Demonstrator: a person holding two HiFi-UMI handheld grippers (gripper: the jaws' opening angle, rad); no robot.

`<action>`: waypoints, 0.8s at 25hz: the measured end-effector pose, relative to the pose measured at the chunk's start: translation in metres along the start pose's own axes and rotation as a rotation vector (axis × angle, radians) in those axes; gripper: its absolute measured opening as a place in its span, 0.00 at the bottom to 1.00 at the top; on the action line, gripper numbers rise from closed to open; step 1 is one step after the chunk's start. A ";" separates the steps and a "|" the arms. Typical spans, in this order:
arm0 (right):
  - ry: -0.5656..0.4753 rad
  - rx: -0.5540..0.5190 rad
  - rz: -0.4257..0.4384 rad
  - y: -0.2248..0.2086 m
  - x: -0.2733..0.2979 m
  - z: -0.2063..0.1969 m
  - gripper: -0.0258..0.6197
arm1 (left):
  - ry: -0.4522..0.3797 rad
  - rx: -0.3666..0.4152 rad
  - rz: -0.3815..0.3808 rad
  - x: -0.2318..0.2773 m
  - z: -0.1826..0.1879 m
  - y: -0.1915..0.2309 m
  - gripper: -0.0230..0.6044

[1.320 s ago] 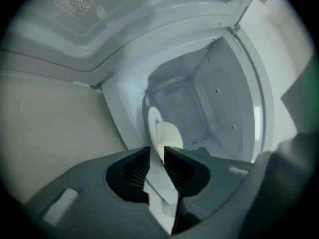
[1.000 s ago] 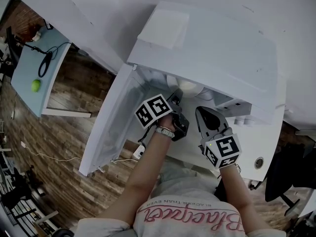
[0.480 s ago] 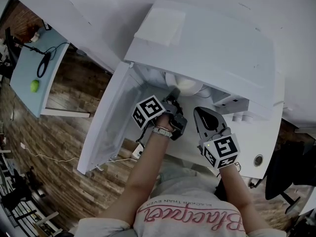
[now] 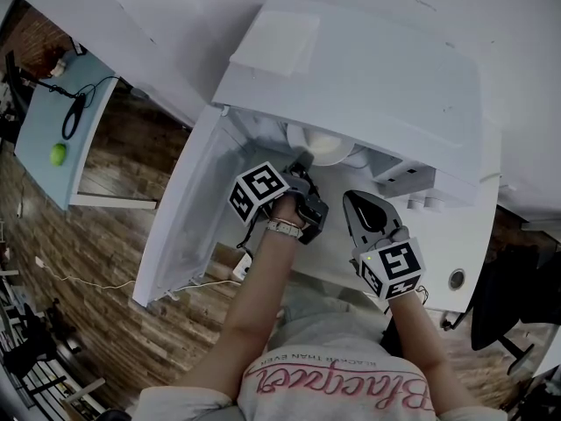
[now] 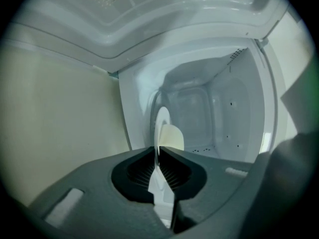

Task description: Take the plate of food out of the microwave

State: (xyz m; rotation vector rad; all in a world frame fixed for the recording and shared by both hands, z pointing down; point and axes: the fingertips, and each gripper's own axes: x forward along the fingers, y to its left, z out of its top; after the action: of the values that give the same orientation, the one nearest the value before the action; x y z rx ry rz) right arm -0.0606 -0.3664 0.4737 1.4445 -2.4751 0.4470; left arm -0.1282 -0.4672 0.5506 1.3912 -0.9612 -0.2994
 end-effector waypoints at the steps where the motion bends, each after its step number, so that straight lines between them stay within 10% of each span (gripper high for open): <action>1: 0.000 0.001 -0.001 -0.001 -0.001 0.000 0.06 | 0.001 0.007 0.006 -0.001 0.000 -0.001 0.09; 20: -0.003 -0.005 0.017 0.011 -0.020 -0.010 0.06 | -0.066 -0.058 -0.200 -0.020 -0.012 -0.003 0.06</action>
State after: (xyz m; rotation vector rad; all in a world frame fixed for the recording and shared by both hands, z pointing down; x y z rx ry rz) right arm -0.0603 -0.3415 0.4742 1.4236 -2.4912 0.4418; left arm -0.1306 -0.4453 0.5410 1.4333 -0.8613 -0.5223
